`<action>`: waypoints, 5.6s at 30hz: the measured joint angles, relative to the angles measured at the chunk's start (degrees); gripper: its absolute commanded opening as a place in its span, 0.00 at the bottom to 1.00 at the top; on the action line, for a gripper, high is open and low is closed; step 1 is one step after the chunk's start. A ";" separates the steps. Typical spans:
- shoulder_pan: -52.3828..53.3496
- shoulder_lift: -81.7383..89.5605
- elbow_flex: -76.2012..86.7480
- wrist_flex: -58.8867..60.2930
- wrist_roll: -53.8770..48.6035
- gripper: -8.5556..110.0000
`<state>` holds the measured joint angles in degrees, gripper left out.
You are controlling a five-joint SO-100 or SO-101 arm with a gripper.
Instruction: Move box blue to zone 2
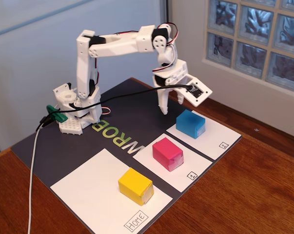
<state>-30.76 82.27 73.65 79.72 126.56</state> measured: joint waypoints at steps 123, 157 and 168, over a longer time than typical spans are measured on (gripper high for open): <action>37.62 106.08 100.72 0.62 -42.01 0.07; 37.62 106.08 100.72 0.62 -42.01 0.07; 37.62 106.08 100.72 0.62 -42.01 0.07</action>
<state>6.86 188.35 174.38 80.33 84.55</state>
